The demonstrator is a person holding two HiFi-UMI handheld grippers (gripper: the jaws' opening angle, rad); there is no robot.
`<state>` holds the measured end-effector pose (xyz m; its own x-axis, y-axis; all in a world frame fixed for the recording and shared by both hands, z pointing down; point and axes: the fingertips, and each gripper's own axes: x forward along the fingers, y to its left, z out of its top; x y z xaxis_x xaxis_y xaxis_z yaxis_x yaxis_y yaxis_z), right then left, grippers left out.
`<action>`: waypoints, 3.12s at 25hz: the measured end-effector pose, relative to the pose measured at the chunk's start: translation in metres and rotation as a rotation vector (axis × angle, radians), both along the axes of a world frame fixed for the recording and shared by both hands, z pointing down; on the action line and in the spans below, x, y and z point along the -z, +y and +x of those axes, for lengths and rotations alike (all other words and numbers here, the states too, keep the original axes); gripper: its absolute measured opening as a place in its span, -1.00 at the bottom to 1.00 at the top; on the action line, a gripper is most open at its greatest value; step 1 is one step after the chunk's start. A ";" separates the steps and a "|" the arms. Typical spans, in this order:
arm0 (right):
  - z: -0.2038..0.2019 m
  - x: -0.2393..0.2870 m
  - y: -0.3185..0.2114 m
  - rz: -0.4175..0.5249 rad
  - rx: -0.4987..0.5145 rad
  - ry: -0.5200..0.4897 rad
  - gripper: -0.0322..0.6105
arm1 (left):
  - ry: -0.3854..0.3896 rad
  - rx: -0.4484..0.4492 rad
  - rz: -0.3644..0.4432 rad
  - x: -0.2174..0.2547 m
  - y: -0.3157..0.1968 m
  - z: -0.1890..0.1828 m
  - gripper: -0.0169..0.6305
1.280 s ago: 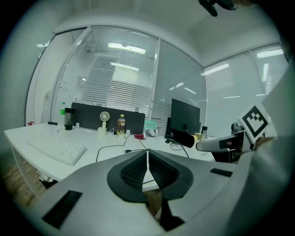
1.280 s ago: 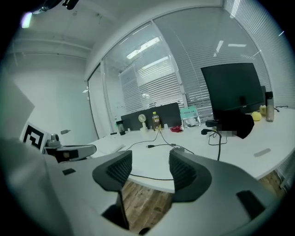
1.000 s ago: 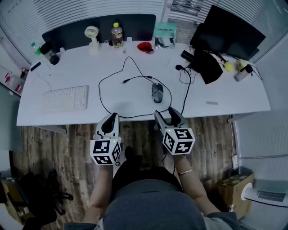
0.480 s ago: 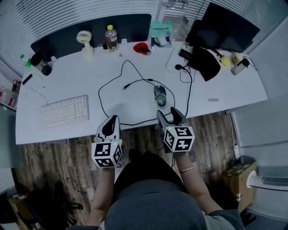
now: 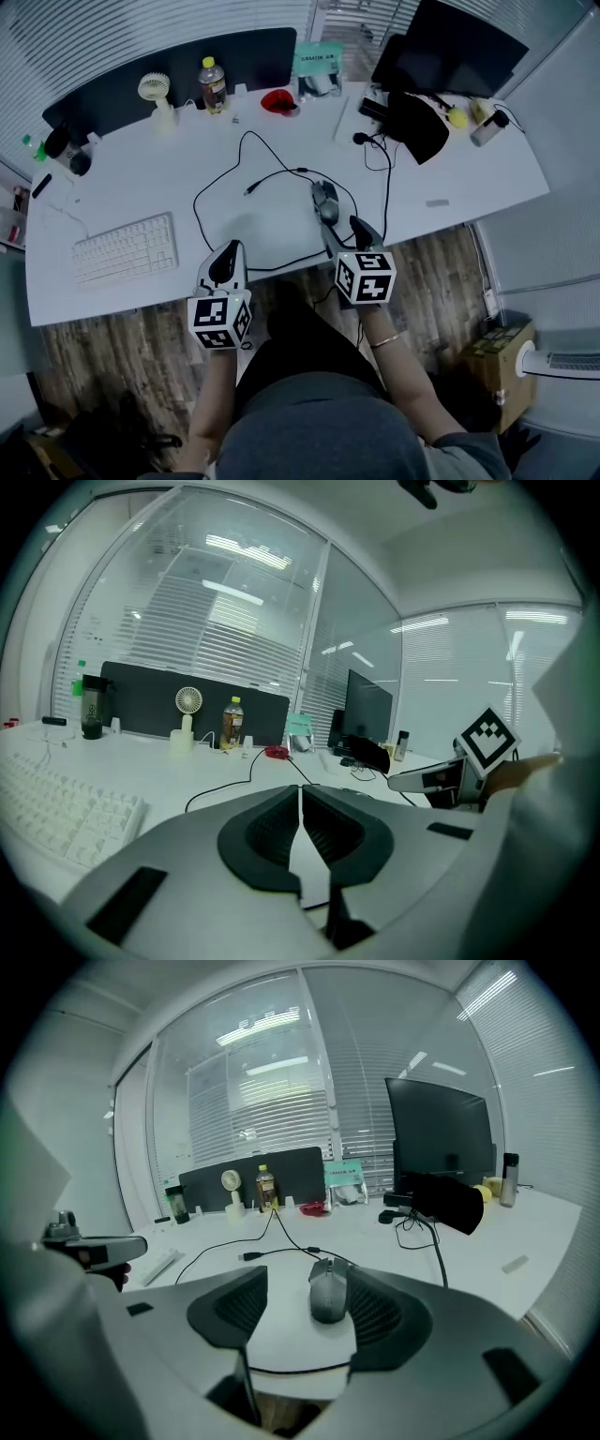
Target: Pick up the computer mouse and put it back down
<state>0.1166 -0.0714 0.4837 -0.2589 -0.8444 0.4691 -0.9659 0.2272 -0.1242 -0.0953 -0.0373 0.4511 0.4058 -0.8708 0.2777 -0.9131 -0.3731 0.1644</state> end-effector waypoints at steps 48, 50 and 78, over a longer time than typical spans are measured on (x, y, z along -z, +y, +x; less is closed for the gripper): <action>0.004 -0.100 -0.089 -0.254 -0.040 0.130 0.11 | -0.032 0.037 -0.107 -0.034 -0.088 0.007 -0.85; 0.004 -0.101 -0.089 -0.259 -0.042 0.139 0.13 | -0.032 0.038 -0.108 -0.034 -0.089 0.008 -0.85; 0.005 -0.077 -0.073 -0.184 -0.006 0.095 0.04 | -0.048 0.042 -0.072 -0.022 -0.076 0.008 -0.85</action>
